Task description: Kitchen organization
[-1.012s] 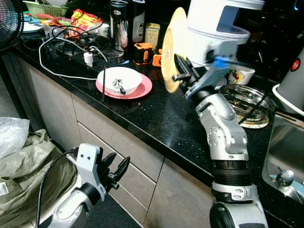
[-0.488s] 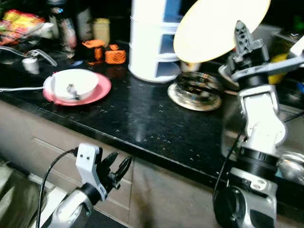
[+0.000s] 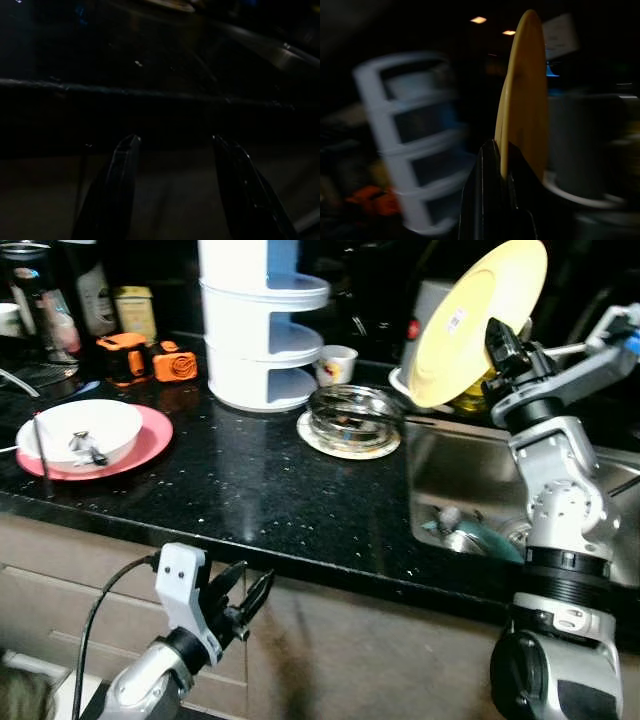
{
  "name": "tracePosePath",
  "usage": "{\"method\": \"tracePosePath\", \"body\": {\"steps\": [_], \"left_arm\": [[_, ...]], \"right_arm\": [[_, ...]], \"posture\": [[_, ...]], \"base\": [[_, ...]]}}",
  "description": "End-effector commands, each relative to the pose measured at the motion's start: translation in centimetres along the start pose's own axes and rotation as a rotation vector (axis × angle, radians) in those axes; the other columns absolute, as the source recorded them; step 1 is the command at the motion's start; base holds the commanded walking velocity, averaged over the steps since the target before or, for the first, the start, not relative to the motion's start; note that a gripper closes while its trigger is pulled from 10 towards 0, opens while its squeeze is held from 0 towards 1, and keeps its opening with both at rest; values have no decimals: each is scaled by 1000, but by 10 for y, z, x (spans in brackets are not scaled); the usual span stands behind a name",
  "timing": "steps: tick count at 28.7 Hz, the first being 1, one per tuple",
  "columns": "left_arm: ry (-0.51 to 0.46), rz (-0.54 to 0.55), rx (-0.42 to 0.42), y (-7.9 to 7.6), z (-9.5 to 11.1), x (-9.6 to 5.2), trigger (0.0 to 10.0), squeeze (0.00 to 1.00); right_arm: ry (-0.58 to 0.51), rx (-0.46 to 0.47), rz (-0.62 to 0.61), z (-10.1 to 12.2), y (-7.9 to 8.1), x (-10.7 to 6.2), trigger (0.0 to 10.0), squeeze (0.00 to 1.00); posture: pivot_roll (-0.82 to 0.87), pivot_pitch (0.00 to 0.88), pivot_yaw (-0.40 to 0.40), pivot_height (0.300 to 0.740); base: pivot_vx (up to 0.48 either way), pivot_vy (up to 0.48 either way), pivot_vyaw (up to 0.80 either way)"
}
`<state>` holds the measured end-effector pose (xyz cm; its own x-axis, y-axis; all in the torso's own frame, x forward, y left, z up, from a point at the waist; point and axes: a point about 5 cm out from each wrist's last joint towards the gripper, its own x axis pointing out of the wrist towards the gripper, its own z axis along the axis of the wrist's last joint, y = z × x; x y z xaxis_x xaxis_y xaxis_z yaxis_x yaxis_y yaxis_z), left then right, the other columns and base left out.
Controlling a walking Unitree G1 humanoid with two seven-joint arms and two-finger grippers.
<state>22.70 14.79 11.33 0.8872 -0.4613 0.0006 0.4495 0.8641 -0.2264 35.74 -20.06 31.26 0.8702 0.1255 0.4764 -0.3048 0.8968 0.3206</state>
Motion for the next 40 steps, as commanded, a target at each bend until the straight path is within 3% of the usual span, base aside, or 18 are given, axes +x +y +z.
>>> {"method": "tracePosePath", "body": {"steps": [1,4,8,10,15,20,24,26,27,29,33,40], "left_arm": [[-6,-25,-2,-3,1,3,10000,0],[-6,-26,-1,-3,1,3,10000,0],[-11,-48,2,-6,2,3,10000,0],[11,-156,-14,-18,1,1,10000,0],[96,-365,-53,-39,-5,-8,10000,0],[102,-370,-58,-39,-6,-8,10000,0],[107,-368,-48,-41,-6,-7,10000,0],[110,-367,-44,-41,-6,-7,10000,0],[113,-366,-41,-43,-6,-7,10000,0],[115,-366,-41,-44,-6,-7,10000,0],[112,-338,-29,-46,-6,-8,10000,0],[105,-298,-16,-47,-6,-8,10000,0]], "right_arm": [[46,-103,-52,-8,-9,-2,10000,0],[76,-158,-59,-13,-10,-2,10000,0],[172,-327,-96,-26,-15,-5,10000,0],[220,-414,-99,-35,-17,-6,10000,0],[259,-483,-91,-43,-16,-7,10000,0],[280,-544,-71,-48,-13,-7,10000,0],[348,-633,57,-72,8,-10,10000,0],[353,-637,84,-77,13,-11,10000,0],[376,-615,167,-94,31,-12,10000,0],[386,-607,194,-100,38,-12,10000,0],[479,-640,360,-139,72,-15,10000,0],[523,-617,530,-167,106,-19,10000,0]], "posture": [[108,0,-101,740],[106,0,-100,740],[105,0,-102,740],[106,0,-104,740],[105,0,-106,740],[100,0,-105,740],[102,0,-104,740],[102,0,-104,740],[109,0,-106,740],[111,0,-107,740],[128,0,-118,740],[136,0,-122,740]], "base": [[0,0,-800],[0,0,-800],[0,0,-800],[0,0,-800],[0,0,-800],[0,0,-800],[0,0,-800],[0,0,-800],[0,0,-513],[0,0,-513],[0,0,0],[0,0,0]]}}
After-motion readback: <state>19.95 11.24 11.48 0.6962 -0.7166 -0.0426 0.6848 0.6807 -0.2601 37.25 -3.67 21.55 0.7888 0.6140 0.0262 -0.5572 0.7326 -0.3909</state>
